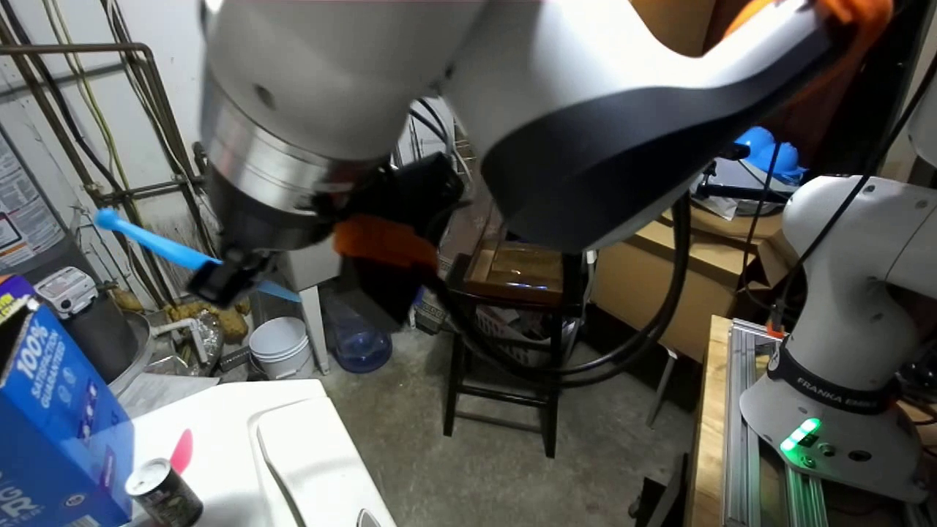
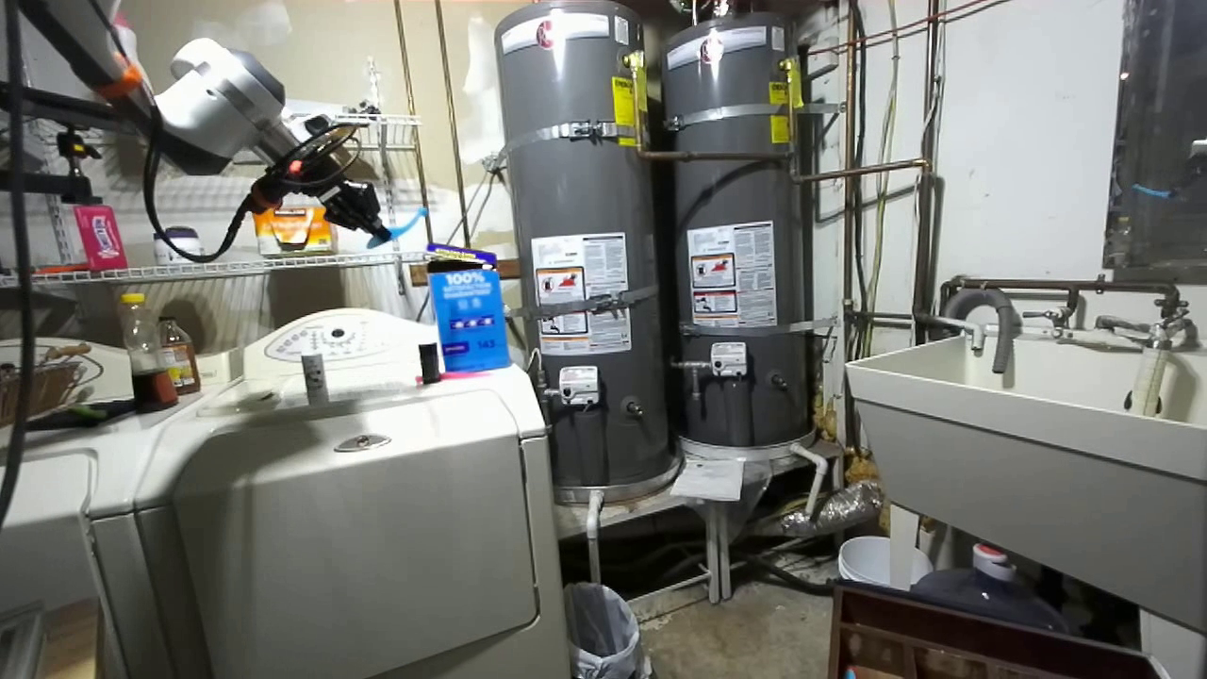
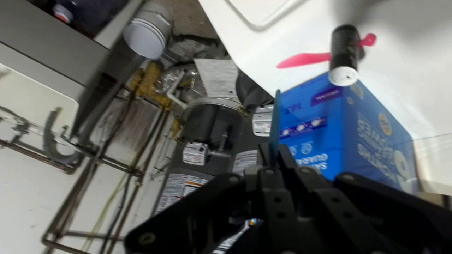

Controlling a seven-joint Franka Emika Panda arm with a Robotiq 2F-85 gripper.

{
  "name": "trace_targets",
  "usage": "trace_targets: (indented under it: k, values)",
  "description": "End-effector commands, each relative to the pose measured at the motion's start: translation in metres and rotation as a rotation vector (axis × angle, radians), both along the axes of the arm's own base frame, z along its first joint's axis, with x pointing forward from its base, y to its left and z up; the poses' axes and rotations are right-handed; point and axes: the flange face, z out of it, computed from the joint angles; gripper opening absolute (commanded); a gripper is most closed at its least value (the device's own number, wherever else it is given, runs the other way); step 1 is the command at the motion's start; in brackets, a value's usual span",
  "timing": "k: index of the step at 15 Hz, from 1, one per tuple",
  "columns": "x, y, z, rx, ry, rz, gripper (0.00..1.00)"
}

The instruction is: Place the blue object on the chair

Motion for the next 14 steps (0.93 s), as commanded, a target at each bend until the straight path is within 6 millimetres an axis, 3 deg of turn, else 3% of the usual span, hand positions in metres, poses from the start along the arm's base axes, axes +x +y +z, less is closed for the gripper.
trace_targets:
  k: [1,2,5,9,11,14]
  values:
    - [-0.044,-0.049,-0.027,0.062,0.053,-0.165,0.01]
    - [-0.017,-0.025,-0.016,0.010,0.029,-0.111,0.05]
    - [-0.037,-0.041,-0.030,0.039,0.065,-0.153,0.05]
    - [-0.039,-0.045,-0.028,0.045,0.066,-0.158,0.01]
    - [-0.025,-0.070,-0.035,0.047,0.084,-0.238,0.01]
    - [-0.007,-0.142,-0.048,0.017,0.109,-0.356,0.01]
